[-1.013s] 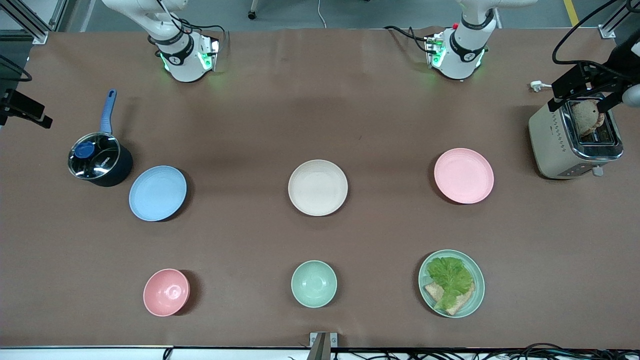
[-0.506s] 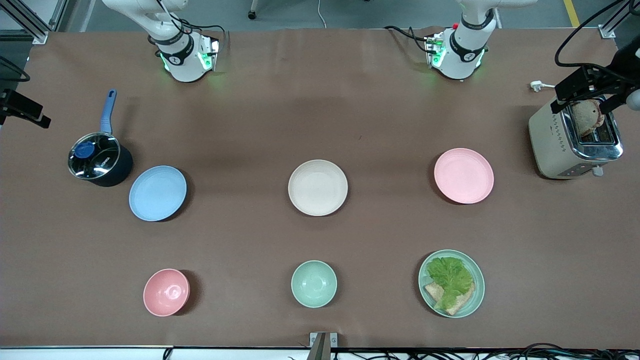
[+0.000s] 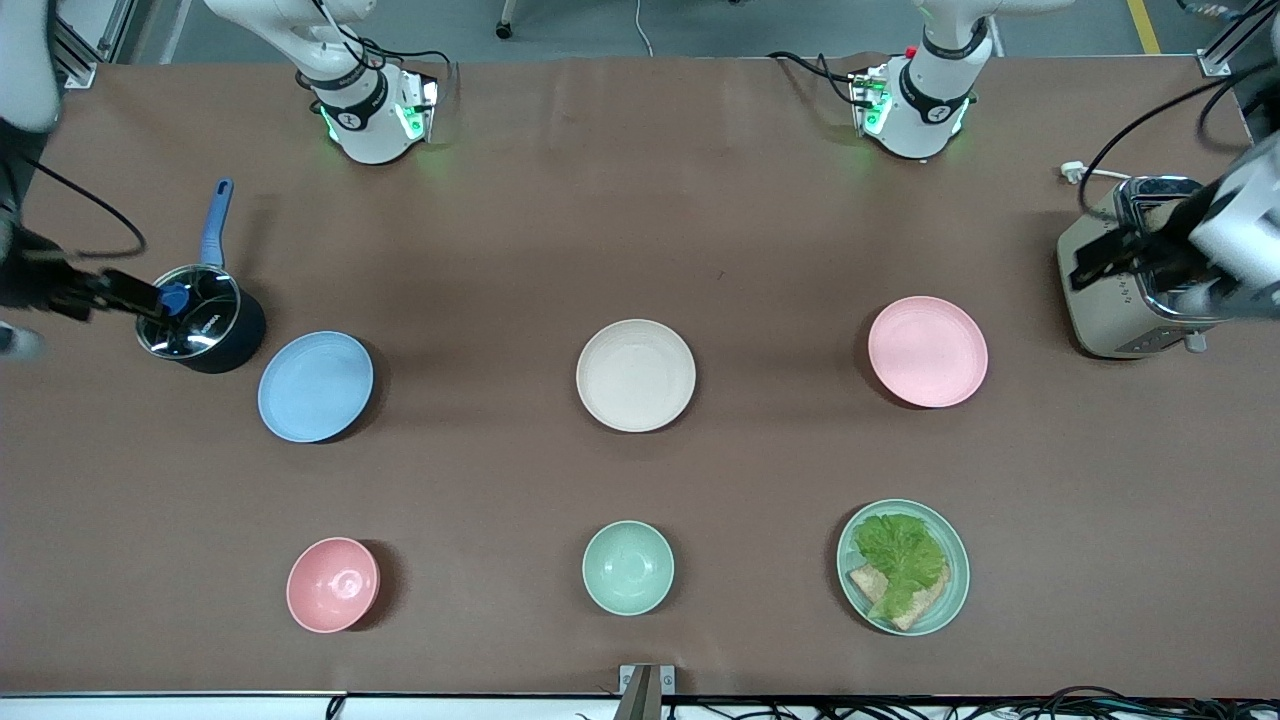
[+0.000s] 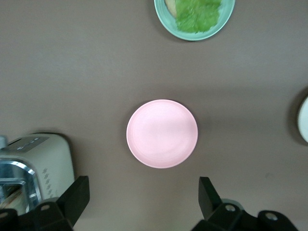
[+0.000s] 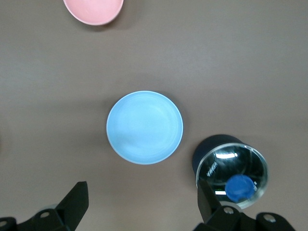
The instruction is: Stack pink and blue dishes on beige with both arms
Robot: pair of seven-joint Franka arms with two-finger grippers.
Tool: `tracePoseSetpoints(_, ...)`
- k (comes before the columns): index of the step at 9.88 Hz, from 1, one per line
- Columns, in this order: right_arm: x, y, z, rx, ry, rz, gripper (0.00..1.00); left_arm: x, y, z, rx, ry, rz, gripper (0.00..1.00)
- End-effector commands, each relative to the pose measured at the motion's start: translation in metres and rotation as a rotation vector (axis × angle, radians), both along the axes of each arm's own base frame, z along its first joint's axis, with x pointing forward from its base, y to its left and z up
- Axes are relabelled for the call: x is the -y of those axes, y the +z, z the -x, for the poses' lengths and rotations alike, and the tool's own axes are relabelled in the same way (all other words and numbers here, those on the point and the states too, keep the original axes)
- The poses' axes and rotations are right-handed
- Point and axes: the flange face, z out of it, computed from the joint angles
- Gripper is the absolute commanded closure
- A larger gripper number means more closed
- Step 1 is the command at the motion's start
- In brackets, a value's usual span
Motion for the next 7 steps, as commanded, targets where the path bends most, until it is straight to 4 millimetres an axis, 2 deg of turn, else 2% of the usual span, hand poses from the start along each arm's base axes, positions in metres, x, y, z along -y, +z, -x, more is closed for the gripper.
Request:
tracePoseSetpoints(1, 0.025, -0.073, -0.02, -0.031, 0.031, -0.064, 0.0, -0.001, -0.12, -0.004, -0.067, -0.05, -0.007, 0.0)
tracePoseSetpoints(2, 0.043, -0.105, -0.027, -0.032, 0.048, -0.103, 0.0, -0.004, -0.16, -0.003, -0.087, -0.043, -0.01, 0.0)
tracePoseSetpoints(3, 0.063, -0.135, -0.03, -0.029, 0.068, -0.146, 0.0, -0.009, -0.192, 0.0, -0.096, -0.034, -0.012, 0.0)
tracePoseSetpoints(5, 0.099, -0.197, -0.013, 0.009, 0.087, -0.271, 0.0, -0.015, -0.262, 0.003, -0.141, -0.025, -0.017, 0.0)
tracePoseSetpoints(7, 0.123, -0.253, 0.007, 0.057, 0.132, -0.323, 0.0, -0.022, -0.306, 0.011, -0.196, -0.014, -0.018, 0.04)
